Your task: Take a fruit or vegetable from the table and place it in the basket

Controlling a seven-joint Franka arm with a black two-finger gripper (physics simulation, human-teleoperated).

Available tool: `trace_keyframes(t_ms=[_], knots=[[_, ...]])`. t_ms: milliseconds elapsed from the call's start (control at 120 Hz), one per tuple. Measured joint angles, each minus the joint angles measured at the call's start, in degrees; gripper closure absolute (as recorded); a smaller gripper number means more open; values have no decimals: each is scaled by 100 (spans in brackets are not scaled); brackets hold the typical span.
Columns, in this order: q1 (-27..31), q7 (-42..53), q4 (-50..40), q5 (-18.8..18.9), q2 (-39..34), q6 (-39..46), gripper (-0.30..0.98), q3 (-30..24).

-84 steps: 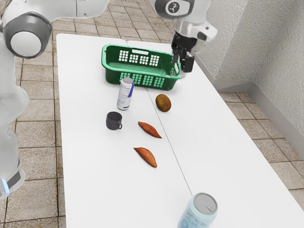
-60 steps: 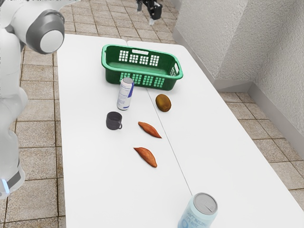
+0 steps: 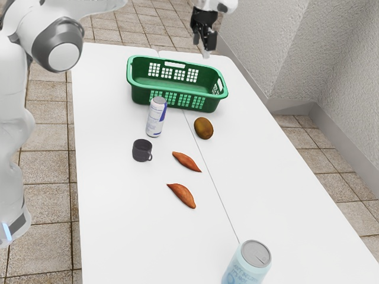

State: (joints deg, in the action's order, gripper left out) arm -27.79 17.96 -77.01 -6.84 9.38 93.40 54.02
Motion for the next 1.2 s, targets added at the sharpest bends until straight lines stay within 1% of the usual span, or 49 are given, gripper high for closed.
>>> trace_keyframes(t_ms=[58,167,300,450,767,1008,1200], knots=[[4,60,-186,-22,-7,-5,2,-315],[-39,145,-393,-47,-33,-86,2,-693],[-10,228,-811,-59,-76,-213,2,-875],[-18,303,-1287,-68,-188,76,2,-1040],[-49,411,-2429,-101,-458,1580,2,-1183],[-29,461,-2940,-114,-470,2499,2,-1198],[-32,488,-3340,-152,-368,3411,2,-1275]])
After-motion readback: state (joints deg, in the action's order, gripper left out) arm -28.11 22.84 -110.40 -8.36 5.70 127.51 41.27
